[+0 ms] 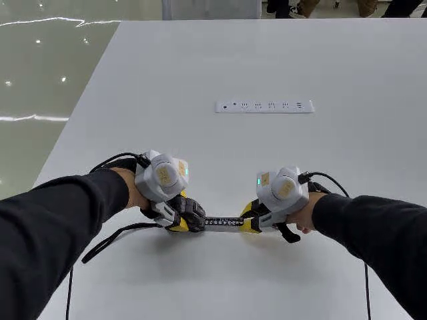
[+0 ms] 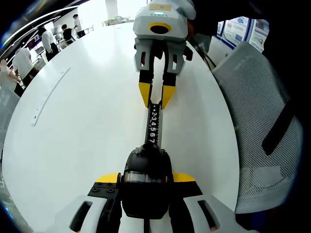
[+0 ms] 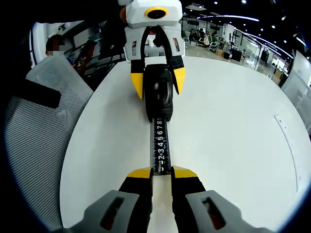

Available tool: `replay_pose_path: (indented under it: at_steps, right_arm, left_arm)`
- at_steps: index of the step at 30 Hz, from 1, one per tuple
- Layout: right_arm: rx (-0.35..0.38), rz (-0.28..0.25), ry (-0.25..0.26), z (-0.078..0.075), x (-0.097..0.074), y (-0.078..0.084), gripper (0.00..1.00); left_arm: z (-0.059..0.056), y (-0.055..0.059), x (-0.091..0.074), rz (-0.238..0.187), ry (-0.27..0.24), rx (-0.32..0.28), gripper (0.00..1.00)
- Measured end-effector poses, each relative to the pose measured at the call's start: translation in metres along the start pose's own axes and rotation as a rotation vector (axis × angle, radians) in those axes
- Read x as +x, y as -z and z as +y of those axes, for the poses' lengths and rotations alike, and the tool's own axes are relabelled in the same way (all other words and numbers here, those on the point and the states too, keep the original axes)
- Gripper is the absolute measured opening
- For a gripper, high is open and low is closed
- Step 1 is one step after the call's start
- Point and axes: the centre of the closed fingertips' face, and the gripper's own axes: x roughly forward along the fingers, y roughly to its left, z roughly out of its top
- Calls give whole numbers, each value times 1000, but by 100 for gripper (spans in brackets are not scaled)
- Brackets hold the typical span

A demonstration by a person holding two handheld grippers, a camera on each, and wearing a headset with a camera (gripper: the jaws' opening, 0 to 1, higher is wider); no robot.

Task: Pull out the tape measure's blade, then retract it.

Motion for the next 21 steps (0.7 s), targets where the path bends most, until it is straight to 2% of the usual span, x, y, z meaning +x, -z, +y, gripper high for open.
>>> replay_pose_path:
  at_steps: [3,21]
  right_arm:
    - [11,4,5,-2,-5,8,10]
    - [26,15,11,-5,-21,27,9]
  left_arm:
    - [0,0,1,-1,-4,2,33]
    - [0,0,1,-2,-9,-4,33]
